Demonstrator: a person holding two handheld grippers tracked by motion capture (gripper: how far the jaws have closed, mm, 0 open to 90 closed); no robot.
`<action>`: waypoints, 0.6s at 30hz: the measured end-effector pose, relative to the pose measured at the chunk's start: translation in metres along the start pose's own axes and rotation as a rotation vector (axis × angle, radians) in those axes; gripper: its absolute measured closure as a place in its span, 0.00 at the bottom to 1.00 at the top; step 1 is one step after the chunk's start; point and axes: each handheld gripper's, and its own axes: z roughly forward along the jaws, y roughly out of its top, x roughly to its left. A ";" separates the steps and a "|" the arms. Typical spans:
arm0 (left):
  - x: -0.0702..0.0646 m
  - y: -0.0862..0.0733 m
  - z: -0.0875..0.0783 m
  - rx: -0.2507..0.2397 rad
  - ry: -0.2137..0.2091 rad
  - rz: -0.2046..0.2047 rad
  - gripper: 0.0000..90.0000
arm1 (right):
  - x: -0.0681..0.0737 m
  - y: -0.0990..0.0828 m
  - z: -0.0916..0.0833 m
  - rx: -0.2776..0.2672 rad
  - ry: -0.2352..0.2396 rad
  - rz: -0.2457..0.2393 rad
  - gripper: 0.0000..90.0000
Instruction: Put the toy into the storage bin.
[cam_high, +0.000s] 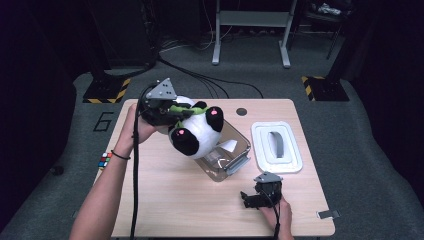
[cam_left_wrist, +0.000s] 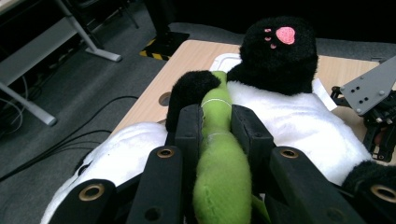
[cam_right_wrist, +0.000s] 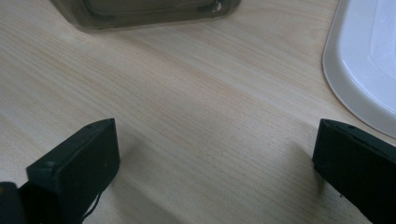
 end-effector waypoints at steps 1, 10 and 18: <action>0.000 0.002 0.003 0.001 -0.008 0.006 0.82 | 0.000 0.000 0.000 0.001 0.001 -0.003 0.00; -0.005 0.014 0.034 0.001 -0.035 0.029 0.82 | 0.000 0.000 0.000 0.000 -0.006 -0.002 0.00; -0.007 0.011 0.061 0.006 -0.055 0.024 0.82 | -0.001 0.000 0.001 -0.005 -0.006 -0.004 0.00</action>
